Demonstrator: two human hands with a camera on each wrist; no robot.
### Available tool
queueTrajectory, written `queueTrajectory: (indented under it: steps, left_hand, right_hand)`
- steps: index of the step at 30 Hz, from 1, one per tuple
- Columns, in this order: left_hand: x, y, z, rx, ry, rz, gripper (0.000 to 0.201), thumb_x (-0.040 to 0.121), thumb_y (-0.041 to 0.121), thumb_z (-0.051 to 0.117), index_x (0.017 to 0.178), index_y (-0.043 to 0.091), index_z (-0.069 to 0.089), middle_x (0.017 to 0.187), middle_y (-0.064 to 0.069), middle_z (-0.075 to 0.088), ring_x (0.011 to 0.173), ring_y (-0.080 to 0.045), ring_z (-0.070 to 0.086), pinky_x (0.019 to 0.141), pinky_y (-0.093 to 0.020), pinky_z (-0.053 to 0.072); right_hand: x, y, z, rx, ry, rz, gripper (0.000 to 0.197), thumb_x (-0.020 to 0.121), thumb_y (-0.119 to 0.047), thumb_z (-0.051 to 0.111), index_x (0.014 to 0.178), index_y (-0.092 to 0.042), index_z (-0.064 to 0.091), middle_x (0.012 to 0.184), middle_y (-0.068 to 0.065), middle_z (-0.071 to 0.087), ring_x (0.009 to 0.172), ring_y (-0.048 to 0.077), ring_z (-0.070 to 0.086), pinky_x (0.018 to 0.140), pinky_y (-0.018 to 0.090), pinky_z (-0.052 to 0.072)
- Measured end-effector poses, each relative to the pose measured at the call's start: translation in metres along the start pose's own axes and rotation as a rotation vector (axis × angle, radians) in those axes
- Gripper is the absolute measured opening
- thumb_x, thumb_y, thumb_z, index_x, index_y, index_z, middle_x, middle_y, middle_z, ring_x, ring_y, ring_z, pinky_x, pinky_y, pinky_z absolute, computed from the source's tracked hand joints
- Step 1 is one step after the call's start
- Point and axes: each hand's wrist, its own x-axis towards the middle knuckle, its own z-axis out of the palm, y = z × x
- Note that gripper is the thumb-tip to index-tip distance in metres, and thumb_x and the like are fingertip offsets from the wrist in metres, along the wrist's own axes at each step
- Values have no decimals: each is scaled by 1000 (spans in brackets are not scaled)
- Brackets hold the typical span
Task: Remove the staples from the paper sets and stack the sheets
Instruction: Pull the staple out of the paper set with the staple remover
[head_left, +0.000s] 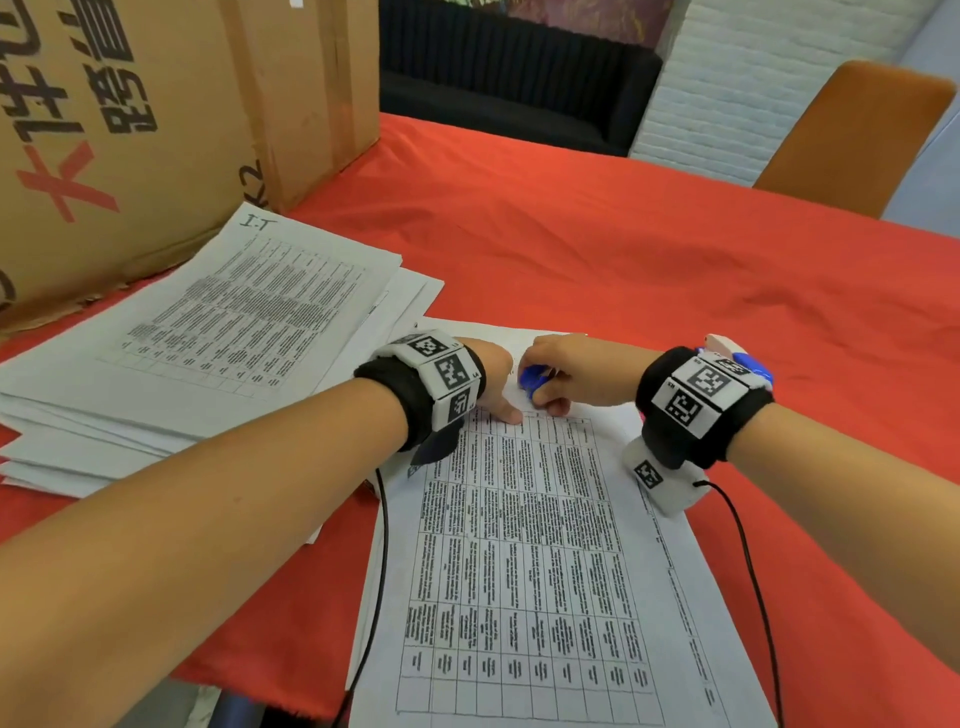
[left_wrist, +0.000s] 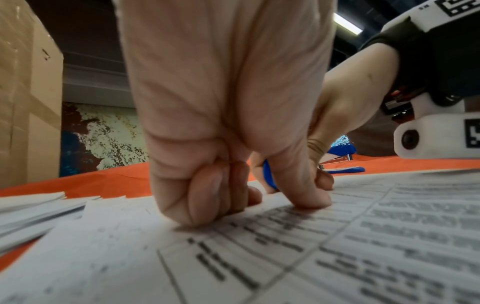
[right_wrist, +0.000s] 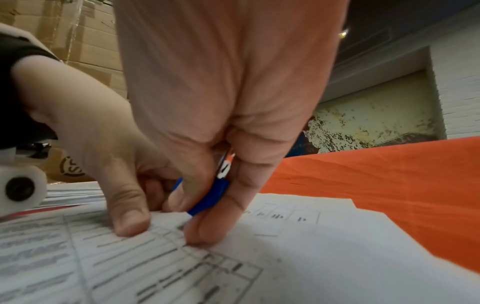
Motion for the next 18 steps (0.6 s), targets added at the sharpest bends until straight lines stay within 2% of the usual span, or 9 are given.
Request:
queueTrajectory:
  steps: [4, 6, 8, 11, 16, 18]
  left_hand:
    - [2, -1, 0, 14, -7, -9, 61, 85, 58, 56, 120, 8, 54, 123, -3, 60, 107, -22, 58, 79, -31, 42]
    - [3, -2, 0, 9, -14, -10, 61, 84, 58, 57, 120, 8, 55, 122, -3, 61, 109, -23, 59, 80, -31, 43]
    - [4, -2, -1, 11, -15, -12, 61, 83, 58, 58, 119, 8, 56, 121, -4, 62, 108, -23, 59, 79, -30, 43]
    - [4, -2, 0, 30, -12, -16, 61, 84, 59, 57, 119, 9, 56, 120, -4, 62, 107, -22, 59, 80, -30, 43]
    - [2, 1, 0, 57, -7, -25, 61, 86, 57, 55, 124, 9, 53, 121, -4, 60, 111, -22, 57, 85, -30, 43]
    - [2, 2, 0, 53, -17, -27, 61, 87, 56, 54, 124, 8, 53, 114, -4, 60, 104, -21, 57, 82, -30, 42]
  right_hand:
    - [-2, 15, 0, 189, 7, -6, 14, 93, -14, 60, 106, -14, 58, 99, 2, 61, 69, 10, 68, 74, 20, 52]
    - [-2, 21, 2, 304, 2, 14, 15, 94, -12, 58, 109, -12, 57, 99, 7, 65, 72, 13, 69, 77, 21, 54]
    - [-1, 27, 4, 458, -13, 36, 17, 95, -9, 55, 112, -9, 56, 91, 10, 68, 75, 19, 67, 79, 24, 55]
    - [0, 34, 6, 636, -45, 40, 17, 96, -4, 51, 112, -3, 55, 82, 11, 64, 71, 18, 63, 76, 20, 54]
    - [1, 42, 11, 941, -92, 28, 13, 97, 1, 45, 104, -2, 55, 81, 11, 57, 70, 16, 58, 75, 26, 54]
    - [0, 42, 12, 996, -103, 23, 13, 98, 2, 43, 103, -2, 55, 81, 10, 57, 69, 16, 57, 73, 26, 53]
